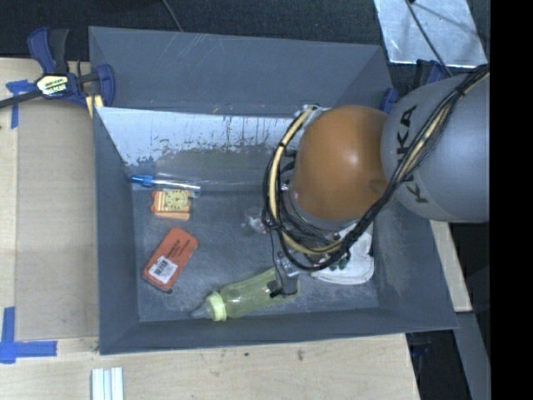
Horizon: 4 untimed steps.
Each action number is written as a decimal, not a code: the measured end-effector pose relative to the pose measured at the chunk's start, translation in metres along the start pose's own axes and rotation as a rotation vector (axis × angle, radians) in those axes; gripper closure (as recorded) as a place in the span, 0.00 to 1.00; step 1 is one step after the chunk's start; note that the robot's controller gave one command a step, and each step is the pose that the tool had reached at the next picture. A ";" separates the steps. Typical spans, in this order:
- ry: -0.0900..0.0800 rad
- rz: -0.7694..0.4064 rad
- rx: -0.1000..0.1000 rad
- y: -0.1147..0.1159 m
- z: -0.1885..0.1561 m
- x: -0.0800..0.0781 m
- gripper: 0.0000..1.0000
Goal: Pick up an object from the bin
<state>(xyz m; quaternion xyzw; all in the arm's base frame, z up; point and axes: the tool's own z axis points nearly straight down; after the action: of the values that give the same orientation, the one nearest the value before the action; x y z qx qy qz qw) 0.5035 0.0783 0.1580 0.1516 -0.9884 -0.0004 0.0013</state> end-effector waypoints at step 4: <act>-0.009 -0.477 0.003 0.005 0.088 -0.016 1.00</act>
Offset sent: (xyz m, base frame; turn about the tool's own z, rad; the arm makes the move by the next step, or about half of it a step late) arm -0.0109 0.0066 -0.0880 -0.0734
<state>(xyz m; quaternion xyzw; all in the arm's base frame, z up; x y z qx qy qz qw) 0.5167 0.0877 0.0700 0.3809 -0.9246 -0.0001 -0.0034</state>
